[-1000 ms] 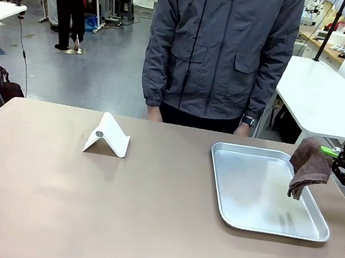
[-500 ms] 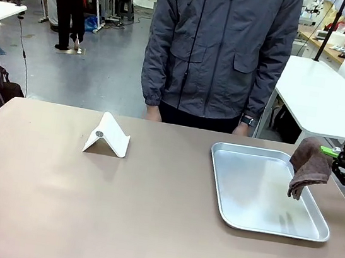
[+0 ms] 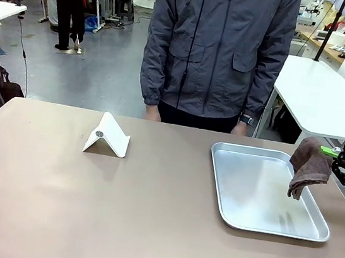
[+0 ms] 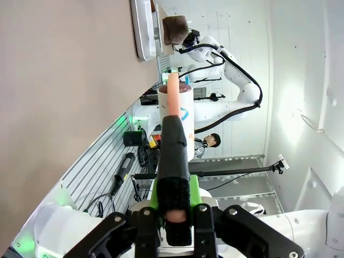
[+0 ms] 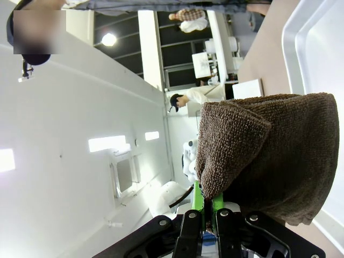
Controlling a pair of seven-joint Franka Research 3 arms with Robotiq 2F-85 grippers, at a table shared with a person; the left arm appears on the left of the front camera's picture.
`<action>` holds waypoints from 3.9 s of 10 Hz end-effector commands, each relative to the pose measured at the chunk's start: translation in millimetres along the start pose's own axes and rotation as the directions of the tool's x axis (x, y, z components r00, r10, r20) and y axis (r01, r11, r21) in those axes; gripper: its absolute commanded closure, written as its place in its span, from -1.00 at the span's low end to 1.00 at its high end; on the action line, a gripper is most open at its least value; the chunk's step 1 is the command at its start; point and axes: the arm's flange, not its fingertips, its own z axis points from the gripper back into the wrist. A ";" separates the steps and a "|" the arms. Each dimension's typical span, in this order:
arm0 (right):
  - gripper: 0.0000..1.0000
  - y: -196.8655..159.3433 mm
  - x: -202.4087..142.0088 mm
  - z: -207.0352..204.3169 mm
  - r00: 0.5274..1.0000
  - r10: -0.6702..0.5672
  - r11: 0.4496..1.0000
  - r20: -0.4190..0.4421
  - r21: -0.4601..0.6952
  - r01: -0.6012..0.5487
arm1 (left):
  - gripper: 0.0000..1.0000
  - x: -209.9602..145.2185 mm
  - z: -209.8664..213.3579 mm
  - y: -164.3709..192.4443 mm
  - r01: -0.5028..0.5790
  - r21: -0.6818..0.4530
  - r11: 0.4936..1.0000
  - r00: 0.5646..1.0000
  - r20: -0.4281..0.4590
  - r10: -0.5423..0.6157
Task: Clean the surface of the table.
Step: Return the Lint Roller and towel to their original positions.
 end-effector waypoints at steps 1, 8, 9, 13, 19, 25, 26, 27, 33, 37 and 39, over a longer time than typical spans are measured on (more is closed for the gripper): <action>0.88 0.0 0.0 0.0 1.000 0.000 1.000 0.000 0.000 0.000 | 0.55 0.0 0.0 0.0 0.000 0.000 1.000 1.000 0.000 0.000; 0.88 59.5 28.9 -189.9 0.981 0.032 0.987 -0.190 -0.150 -0.061 | 0.55 151.3 -141.5 -131.6 0.010 0.142 0.990 0.996 -0.085 0.002; 0.88 59.3 29.9 -228.1 0.976 0.024 0.982 -0.216 -0.177 -0.064 | 0.55 169.9 -170.7 -145.6 -0.009 0.236 0.972 0.990 -0.134 0.041; 0.88 17.6 4.7 -334.9 0.949 -0.017 0.929 -0.314 -0.356 -0.102 | 0.55 231.0 -258.6 -166.2 -0.058 0.508 0.860 0.993 -0.056 0.100; 0.88 -8.7 -5.2 -338.2 0.959 0.021 0.866 -0.282 -0.474 -0.158 | 0.55 281.7 -337.0 -143.4 -0.046 0.748 0.662 0.999 0.023 0.044; 0.88 -14.0 -0.5 -337.7 0.957 0.039 0.871 -0.288 -0.459 -0.174 | 0.55 278.3 -340.8 -135.0 -0.026 0.733 0.680 1.000 0.008 0.030; 0.88 -14.0 -0.5 -337.7 0.957 0.039 0.871 -0.288 -0.459 -0.174 | 0.55 278.3 -340.8 -135.0 -0.026 0.733 0.680 1.000 0.008 0.030; 0.88 -14.0 -0.5 -337.7 0.957 0.039 0.871 -0.288 -0.459 -0.174 | 0.55 278.3 -340.8 -135.0 -0.026 0.733 0.680 1.000 0.008 0.030; 0.88 -26.5 -2.5 -364.2 0.965 0.014 0.806 -0.261 -0.569 -0.165 | 0.55 323.0 -351.4 -114.6 -0.011 0.800 0.600 1.000 0.004 0.012; 0.88 -32.7 -1.8 -363.1 0.975 0.014 0.786 -0.220 -0.600 -0.147 | 0.55 338.6 -351.2 -105.0 -0.079 0.815 0.575 0.997 0.070 0.038; 0.88 -32.7 -1.4 -362.8 0.976 0.016 0.783 -0.218 -0.605 -0.147 | 0.55 342.4 -352.5 -101.9 -0.086 0.817 0.570 0.996 0.069 0.050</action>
